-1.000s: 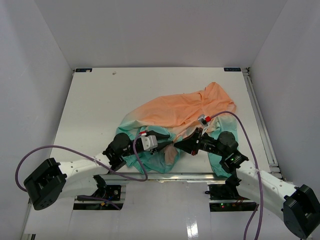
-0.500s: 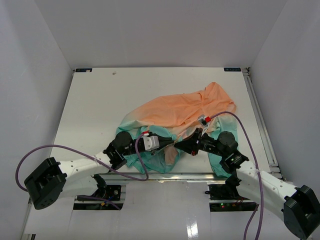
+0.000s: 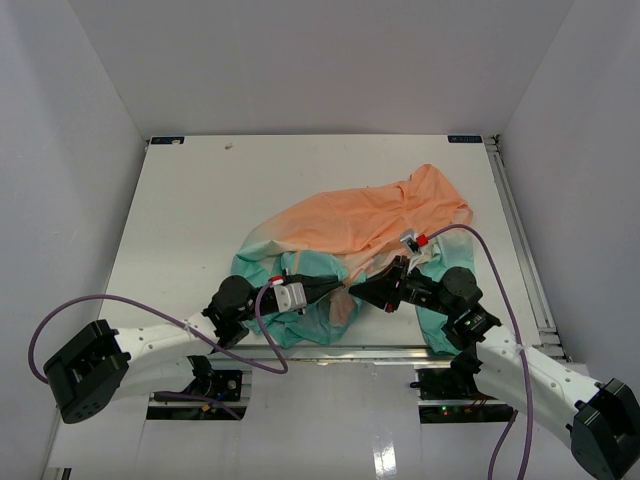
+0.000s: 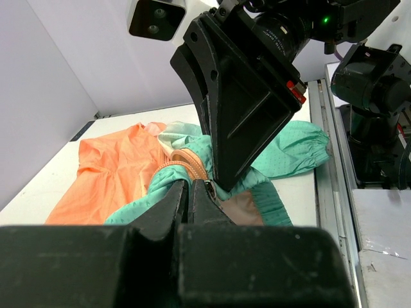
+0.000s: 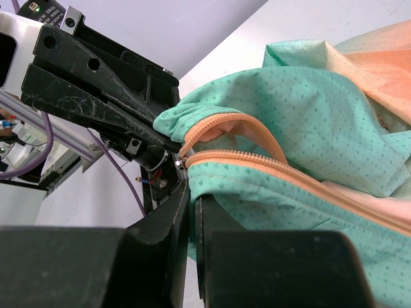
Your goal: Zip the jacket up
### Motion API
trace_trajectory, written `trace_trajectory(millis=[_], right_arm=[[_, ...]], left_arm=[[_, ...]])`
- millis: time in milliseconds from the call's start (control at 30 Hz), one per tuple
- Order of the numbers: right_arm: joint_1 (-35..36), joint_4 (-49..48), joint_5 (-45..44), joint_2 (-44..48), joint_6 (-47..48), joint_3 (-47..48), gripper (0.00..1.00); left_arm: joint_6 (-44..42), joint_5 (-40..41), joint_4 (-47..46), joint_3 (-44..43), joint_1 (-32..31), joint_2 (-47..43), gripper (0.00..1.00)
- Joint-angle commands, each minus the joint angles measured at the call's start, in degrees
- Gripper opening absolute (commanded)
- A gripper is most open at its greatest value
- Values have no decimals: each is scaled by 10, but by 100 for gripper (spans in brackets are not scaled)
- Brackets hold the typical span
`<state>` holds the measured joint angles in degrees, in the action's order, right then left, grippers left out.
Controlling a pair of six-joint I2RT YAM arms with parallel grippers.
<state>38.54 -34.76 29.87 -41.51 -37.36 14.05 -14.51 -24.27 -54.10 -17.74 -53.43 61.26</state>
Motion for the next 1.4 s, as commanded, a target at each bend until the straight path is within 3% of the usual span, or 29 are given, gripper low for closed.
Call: trace_trajectory(millis=[0, 800, 1367], right_arm=[[-7, -44, -25, 4, 0, -9, 8], [-36, -18, -74, 43, -13, 20, 8], [-66, -10, -54, 31, -24, 44, 8]], left_arm=[[-4, 4, -21, 17, 5, -2, 0], [-31, -29, 34, 21, 5, 1, 0], [-41, -45, 88, 2, 5, 5, 0]])
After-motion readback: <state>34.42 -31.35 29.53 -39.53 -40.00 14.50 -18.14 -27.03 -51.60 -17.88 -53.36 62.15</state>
